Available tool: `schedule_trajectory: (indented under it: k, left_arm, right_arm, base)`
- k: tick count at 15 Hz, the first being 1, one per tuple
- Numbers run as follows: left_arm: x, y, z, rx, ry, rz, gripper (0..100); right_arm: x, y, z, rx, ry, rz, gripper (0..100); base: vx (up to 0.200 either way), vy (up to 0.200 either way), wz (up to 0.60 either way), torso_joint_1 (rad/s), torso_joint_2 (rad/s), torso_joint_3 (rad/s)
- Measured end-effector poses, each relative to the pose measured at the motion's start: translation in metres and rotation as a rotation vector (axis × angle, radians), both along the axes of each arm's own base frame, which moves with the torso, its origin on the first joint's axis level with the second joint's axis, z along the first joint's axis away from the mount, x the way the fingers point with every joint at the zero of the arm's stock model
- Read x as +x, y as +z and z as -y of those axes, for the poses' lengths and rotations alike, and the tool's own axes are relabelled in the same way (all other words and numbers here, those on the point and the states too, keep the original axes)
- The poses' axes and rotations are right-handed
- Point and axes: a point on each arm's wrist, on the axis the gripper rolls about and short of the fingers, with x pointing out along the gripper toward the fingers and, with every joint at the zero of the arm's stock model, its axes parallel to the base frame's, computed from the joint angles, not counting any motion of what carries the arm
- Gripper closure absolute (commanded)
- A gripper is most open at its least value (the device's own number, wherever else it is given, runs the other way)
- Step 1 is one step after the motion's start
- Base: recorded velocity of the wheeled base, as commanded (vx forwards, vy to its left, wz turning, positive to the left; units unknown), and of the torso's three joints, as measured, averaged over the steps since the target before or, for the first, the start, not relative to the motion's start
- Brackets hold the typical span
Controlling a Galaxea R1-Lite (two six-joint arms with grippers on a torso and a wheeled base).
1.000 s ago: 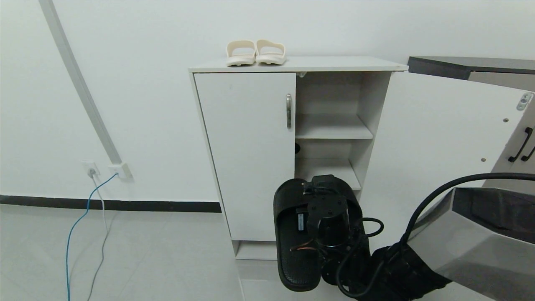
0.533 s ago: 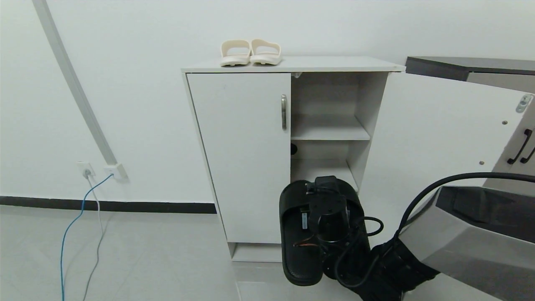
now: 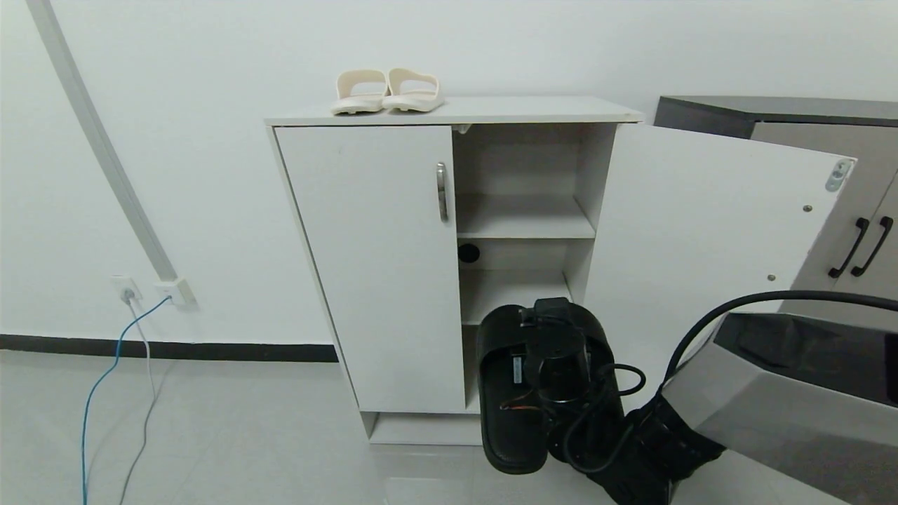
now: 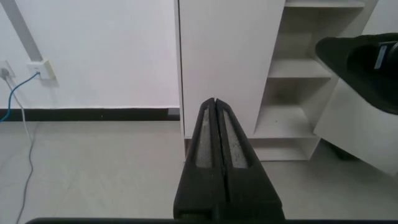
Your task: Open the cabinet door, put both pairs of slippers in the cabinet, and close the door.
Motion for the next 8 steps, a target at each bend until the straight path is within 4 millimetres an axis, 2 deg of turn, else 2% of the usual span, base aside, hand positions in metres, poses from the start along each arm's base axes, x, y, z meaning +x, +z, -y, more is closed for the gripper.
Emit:
schedule_trajectory:
  k: [2,8]
  left_arm:
    - [0.000,0.000,0.000,0.001,-0.001,0.000,100]
    - [0.000,0.000,0.000,0.002,-0.004,-0.001,100]
  right_arm:
    - [0.001,-0.006,-0.005,0.000,0.030,-0.007,100]
    - [0.011,-0.016,-0.003,-0.009,0.011,-0.014,100]
  base:
    - [0.000,0.000,0.00,0.000,0.00,0.000]
    - [0.000,0.000,0.00,0.000,0.00,0.000]
